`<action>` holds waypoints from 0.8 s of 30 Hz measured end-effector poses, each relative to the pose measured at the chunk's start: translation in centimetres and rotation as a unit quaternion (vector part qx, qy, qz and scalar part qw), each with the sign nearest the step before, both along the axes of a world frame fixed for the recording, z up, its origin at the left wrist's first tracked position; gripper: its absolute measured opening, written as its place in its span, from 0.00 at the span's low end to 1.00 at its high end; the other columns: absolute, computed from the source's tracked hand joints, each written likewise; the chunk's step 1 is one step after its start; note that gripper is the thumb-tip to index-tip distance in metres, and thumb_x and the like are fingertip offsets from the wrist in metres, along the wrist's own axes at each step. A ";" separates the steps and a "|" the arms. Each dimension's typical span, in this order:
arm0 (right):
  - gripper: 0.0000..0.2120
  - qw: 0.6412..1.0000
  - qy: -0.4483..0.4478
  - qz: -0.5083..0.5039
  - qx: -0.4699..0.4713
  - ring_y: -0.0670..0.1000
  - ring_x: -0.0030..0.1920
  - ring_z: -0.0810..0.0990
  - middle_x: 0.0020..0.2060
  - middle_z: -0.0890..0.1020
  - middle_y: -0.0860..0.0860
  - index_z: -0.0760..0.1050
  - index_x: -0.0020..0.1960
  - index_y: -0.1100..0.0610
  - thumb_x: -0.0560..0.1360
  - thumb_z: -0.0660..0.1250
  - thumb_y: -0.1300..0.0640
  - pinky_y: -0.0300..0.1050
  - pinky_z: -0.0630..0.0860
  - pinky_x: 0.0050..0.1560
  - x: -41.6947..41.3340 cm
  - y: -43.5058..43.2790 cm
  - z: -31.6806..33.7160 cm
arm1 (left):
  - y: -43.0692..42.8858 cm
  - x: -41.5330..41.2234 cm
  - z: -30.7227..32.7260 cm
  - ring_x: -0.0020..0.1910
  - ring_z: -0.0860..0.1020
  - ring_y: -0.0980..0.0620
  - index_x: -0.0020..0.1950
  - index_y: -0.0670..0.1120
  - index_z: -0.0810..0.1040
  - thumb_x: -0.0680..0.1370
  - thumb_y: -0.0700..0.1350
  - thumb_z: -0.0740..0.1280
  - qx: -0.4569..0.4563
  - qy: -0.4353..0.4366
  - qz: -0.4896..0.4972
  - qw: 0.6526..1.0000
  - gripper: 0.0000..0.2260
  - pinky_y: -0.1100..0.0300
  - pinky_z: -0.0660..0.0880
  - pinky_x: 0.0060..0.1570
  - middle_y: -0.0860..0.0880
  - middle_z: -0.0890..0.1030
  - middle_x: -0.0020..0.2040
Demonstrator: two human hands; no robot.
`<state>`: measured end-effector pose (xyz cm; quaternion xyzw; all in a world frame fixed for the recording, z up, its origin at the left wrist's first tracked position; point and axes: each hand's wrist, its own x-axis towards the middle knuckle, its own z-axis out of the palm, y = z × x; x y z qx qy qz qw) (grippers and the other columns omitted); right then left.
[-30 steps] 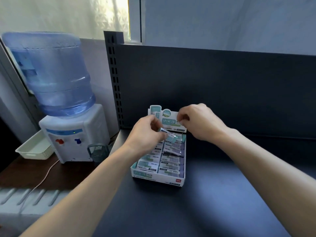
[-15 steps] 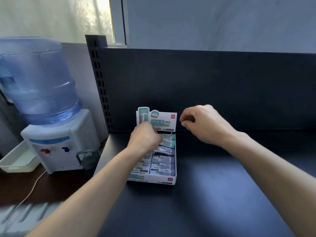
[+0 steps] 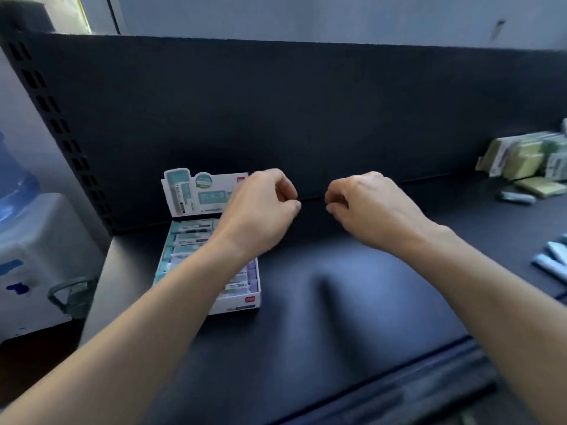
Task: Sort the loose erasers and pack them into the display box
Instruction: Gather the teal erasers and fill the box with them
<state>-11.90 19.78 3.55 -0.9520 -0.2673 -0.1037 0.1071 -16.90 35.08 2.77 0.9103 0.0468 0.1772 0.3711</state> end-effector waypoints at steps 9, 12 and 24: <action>0.08 0.993 -0.004 -0.121 0.003 0.58 0.46 0.79 0.44 0.82 0.55 0.81 0.49 0.55 0.76 0.63 0.56 0.50 0.78 0.47 0.5 -14.8 -0.1 | -13.7 2.5 1.0 0.33 0.73 0.60 0.43 0.47 0.79 0.75 0.43 0.68 0.005 0.000 -0.162 0.987 0.02 0.71 0.68 0.27 0.56 0.76 0.36; 0.08 0.988 -0.001 -0.154 0.024 0.57 0.46 0.79 0.43 0.83 0.54 0.81 0.48 0.56 0.76 0.63 0.57 0.51 0.78 0.48 1.1 -21.0 -0.1 | -19.4 3.8 0.9 0.30 0.72 0.59 0.43 0.46 0.79 0.75 0.42 0.67 0.010 0.016 -0.185 0.982 0.02 0.72 0.67 0.22 0.56 0.74 0.34; 0.07 0.981 0.046 -0.182 0.049 0.58 0.47 0.80 0.45 0.83 0.55 0.81 0.49 0.55 0.77 0.65 0.56 0.52 0.79 0.50 5.6 -37.2 -1.5 | -34.7 8.6 -3.3 0.32 0.64 0.46 0.34 0.43 0.67 0.75 0.53 0.68 0.124 0.219 -0.096 0.963 0.18 0.57 0.58 0.29 0.45 0.68 0.32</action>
